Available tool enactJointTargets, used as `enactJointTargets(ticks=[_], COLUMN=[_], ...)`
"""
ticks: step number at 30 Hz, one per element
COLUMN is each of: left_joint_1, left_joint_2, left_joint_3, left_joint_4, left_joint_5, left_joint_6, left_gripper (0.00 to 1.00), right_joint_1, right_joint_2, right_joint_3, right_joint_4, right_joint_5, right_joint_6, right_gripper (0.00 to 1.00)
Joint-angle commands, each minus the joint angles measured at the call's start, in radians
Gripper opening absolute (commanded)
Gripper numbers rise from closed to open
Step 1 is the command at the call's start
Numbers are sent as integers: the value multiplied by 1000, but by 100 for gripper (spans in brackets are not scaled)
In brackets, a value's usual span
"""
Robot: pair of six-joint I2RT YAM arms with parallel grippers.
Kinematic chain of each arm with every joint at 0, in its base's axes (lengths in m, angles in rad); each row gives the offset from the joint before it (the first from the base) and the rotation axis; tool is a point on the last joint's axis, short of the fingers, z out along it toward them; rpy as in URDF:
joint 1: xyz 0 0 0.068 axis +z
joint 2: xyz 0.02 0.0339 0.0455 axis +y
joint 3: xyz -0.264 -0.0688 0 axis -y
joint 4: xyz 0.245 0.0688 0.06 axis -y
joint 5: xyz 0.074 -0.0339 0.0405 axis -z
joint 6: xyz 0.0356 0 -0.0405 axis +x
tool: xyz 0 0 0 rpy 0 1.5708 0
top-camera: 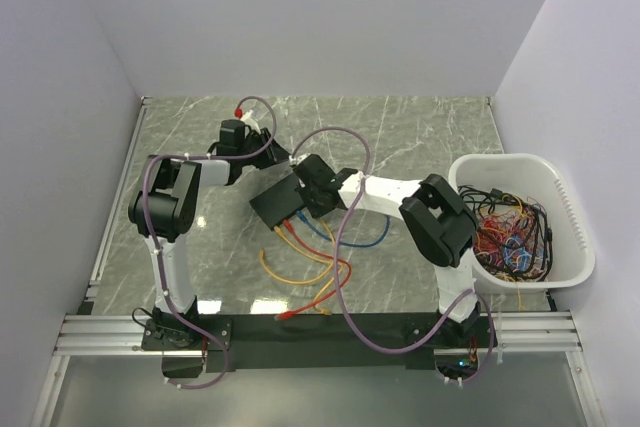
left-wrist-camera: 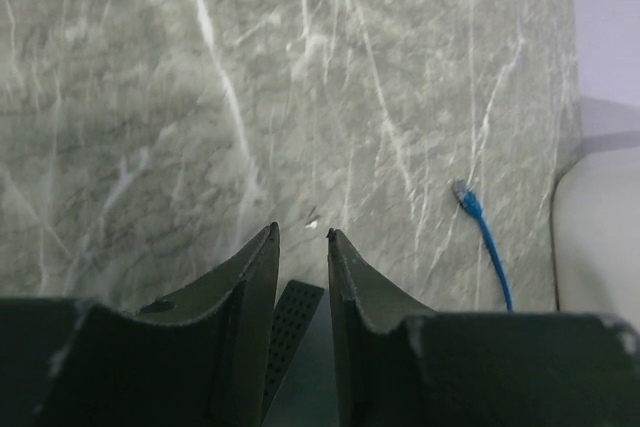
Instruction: Insert the plug into the switch port
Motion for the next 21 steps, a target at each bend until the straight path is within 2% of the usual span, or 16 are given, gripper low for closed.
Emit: enactJointTargets(ticks=[1, 10, 21], left_joint_1=[-5, -26, -48], left_joint_2=[25, 69, 75], left_joint_3=[-18, -3, -20], left_joint_4=[5, -28, -29], left_joint_5=[1, 32, 38], left_joint_6=[35, 77, 95], left_gripper=[32, 33, 32], right_joint_1=[8, 7, 10], right_joint_2=[20, 37, 72], right_joint_3=[48, 100, 179], right_joint_4=[-21, -58, -71], right_joint_5=[40, 75, 11], right_joint_6=[-5, -22, -31], right_gripper=[0, 0, 0])
